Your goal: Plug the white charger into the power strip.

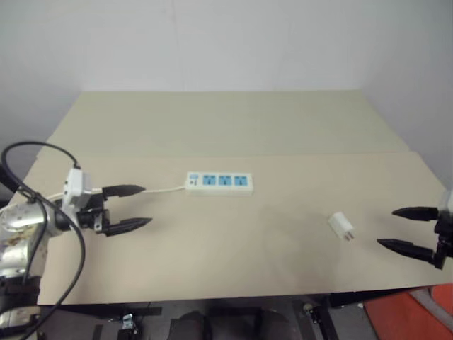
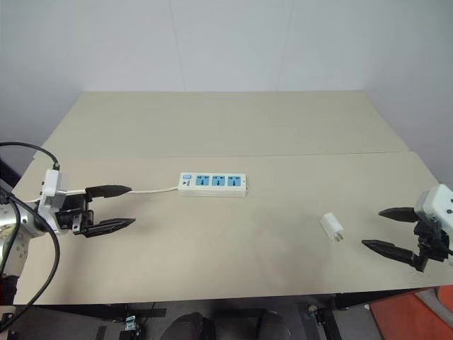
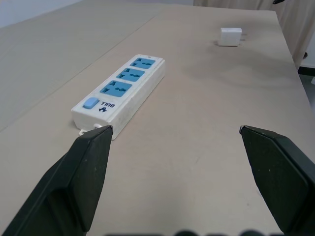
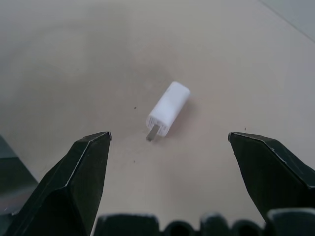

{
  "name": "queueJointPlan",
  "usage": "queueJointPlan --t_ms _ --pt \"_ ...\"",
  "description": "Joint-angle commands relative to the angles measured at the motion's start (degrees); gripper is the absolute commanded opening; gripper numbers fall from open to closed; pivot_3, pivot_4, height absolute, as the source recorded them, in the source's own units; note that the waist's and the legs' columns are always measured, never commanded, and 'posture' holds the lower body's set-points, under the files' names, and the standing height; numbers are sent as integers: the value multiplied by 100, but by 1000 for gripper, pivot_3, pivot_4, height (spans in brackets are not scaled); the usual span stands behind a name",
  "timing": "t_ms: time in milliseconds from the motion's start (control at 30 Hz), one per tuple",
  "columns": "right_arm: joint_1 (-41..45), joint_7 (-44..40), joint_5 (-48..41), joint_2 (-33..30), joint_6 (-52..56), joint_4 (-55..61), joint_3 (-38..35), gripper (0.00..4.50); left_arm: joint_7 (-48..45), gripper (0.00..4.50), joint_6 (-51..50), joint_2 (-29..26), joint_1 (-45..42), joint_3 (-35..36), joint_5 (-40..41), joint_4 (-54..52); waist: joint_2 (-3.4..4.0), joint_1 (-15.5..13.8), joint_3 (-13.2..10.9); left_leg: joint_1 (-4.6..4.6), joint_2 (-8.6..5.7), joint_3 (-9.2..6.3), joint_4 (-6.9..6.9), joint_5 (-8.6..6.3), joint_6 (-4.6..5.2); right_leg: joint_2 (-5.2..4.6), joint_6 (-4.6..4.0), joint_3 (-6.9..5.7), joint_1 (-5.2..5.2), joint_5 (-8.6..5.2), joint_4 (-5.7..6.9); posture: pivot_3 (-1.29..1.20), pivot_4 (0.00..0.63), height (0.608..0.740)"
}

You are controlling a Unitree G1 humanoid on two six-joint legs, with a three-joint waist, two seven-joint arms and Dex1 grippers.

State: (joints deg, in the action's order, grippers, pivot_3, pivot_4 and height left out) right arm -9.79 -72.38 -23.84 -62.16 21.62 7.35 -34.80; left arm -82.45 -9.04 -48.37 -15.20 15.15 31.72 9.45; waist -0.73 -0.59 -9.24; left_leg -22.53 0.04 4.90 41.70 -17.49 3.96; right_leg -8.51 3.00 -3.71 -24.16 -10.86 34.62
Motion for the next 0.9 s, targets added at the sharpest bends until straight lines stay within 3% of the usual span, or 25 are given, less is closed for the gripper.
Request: queueJointPlan --t_ms 33,267,433,600,767,900 --pt "95 12 -129 21 6 64 -8 4500 27 4486 -14 -140 35 239 125 -198 0 0 0 0 0 0 0 0 0 0 0 0 0 0 0 0 150 740" --pt "181 102 -148 102 -18 162 43 4500 43 4486 152 -116 -203 165 14 22 0 -10 0 0 -1 0 0 0 0 0 0 -1 1 0 -2 0 150 740" --pt "292 257 -181 228 16 367 121 4500 455 4486 882 111 -794 -63 -574 756 0 -11 0 1 -3 0 0 0 0 0 -1 -1 2 1 1 0 150 740" --pt "255 483 -231 422 91 643 149 4500 -215 4486 1301 550 -1933 -501 -738 2215 -1 -32 0 -2 -12 2 1 1 0 0 1 -6 5 1 3 0 150 740" --pt "-149 682 -365 549 337 1207 -278 4500 -600 4486 2255 1026 -3372 -1030 -1526 4455 -11 -47 -4 -15 -25 2 4 1 2 2 3 -19 2 2 24 0 150 740" --pt "-453 789 -488 684 531 1667 -635 4500 -739 4486 2933 1212 -3985 -1378 -2146 5587 -15 -1 -6 -25 -25 1 4 -2 7 3 7 -20 -2 4 12 0 150 740"
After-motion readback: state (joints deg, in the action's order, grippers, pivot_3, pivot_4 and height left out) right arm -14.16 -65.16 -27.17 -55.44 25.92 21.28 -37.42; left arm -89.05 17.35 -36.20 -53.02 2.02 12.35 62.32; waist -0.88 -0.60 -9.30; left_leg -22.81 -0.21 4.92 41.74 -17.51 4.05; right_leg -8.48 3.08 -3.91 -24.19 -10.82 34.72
